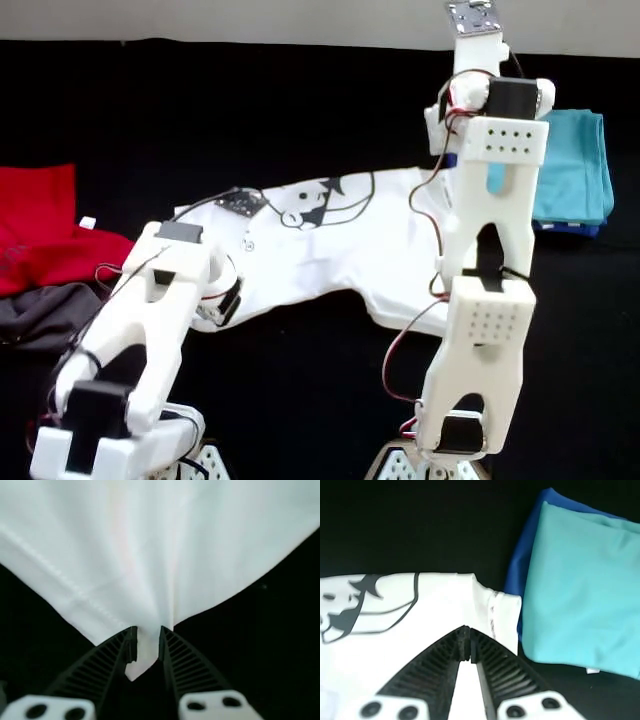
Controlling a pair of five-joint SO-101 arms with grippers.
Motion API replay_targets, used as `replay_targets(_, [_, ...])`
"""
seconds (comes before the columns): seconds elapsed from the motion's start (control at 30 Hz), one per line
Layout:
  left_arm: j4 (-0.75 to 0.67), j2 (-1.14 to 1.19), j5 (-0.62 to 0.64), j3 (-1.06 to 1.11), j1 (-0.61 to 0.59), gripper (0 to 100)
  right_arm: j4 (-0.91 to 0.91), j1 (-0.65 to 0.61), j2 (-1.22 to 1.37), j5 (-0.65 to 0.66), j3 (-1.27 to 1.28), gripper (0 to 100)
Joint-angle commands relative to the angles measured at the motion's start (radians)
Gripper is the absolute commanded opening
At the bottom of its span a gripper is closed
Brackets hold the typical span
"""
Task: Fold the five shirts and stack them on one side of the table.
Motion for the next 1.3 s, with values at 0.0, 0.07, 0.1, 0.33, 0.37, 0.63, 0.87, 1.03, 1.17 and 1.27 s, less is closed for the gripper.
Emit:
replay_targets(0.0, [0.066,-0.130,-0.005,-0.018,0.012,9,0.012,-0.024,-0.165,-0.011,0.186,0.5])
replay_targets(0.07, [0.097,-0.211,-0.005,-0.050,-0.001,9,0.012,-0.028,-0.232,-0.012,0.308,0.5])
replay_targets(0.1, [0.100,-0.242,-0.005,-0.068,-0.005,9,0.012,-0.031,-0.269,-0.012,0.364,0.5])
replay_targets(0.33, [-0.002,-0.142,0.000,-0.099,-0.002,9,-0.099,-0.059,-0.526,-0.006,0.951,0.5])
replay_targets(0.37, [-0.017,-0.084,0.000,-0.104,-0.001,9,-0.154,-0.059,-0.558,-0.006,1.049,0.5])
replay_targets(0.63, [-0.025,0.390,-0.002,-0.297,-0.062,9,-0.581,-0.058,-0.665,-0.006,1.638,0.5])
replay_targets(0.87, [0.173,0.676,-0.023,-0.717,-0.226,9,-0.779,-0.041,-0.662,-0.006,1.732,0.5])
replay_targets(1.03, [0.301,0.858,-0.094,-1.043,-0.332,9,-0.811,-0.050,-0.662,-0.006,1.692,0.5])
replay_targets(1.17, [0.402,1.012,-0.114,-1.302,-0.407,9,-0.809,-0.074,-0.662,-0.006,1.676,0.5])
replay_targets(1.27, [0.528,1.098,-0.117,-1.449,-0.424,9,-0.803,-0.102,-0.662,-0.006,1.705,0.5])
